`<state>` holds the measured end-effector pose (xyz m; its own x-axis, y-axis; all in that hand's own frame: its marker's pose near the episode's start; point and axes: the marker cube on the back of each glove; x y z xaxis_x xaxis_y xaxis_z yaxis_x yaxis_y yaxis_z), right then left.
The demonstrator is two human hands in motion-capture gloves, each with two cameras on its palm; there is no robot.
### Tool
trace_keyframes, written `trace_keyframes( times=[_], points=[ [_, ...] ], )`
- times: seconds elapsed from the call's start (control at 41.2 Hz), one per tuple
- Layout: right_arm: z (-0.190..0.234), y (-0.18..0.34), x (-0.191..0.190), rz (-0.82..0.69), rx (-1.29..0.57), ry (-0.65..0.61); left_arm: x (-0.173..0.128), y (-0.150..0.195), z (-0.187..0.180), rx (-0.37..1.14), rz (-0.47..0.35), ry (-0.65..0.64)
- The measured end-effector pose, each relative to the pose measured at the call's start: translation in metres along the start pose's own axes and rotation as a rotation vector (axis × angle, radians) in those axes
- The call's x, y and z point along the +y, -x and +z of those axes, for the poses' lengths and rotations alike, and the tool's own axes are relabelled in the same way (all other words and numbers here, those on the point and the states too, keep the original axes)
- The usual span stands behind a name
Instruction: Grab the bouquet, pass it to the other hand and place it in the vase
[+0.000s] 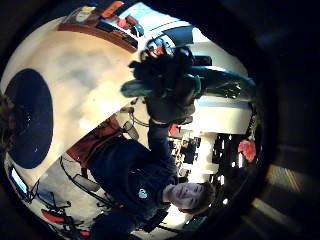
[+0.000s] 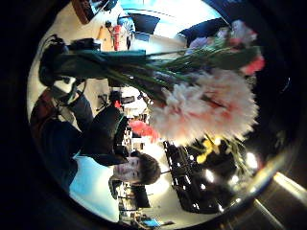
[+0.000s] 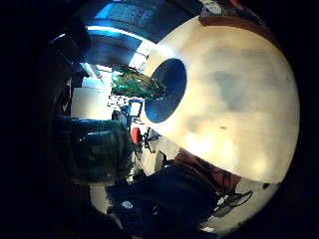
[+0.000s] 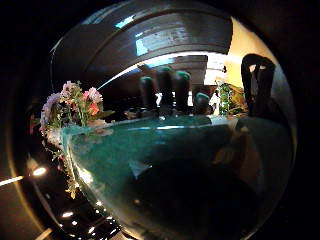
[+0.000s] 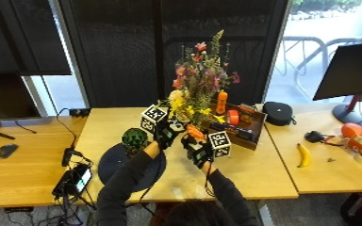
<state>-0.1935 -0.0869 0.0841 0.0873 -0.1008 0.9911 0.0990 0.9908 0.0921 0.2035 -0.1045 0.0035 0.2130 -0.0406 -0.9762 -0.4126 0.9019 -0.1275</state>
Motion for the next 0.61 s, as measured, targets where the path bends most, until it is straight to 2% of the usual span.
trace_keyframes(
  times=[0.121,0.267,0.485,0.606],
  points=[
    [0.025,-0.003,-0.002,0.001,0.019,0.039,0.002,-0.010,0.012,0.005,0.047,-0.062],
    [0.044,0.000,-0.002,0.001,0.035,0.061,0.002,-0.010,0.015,0.039,0.053,-0.145],
    [0.063,0.002,0.000,-0.021,0.071,0.109,0.001,-0.010,0.005,0.065,0.081,-0.347],
    [0.070,0.004,0.004,-0.027,0.067,0.163,0.008,-0.019,0.001,0.024,0.108,-0.439]
  ],
)
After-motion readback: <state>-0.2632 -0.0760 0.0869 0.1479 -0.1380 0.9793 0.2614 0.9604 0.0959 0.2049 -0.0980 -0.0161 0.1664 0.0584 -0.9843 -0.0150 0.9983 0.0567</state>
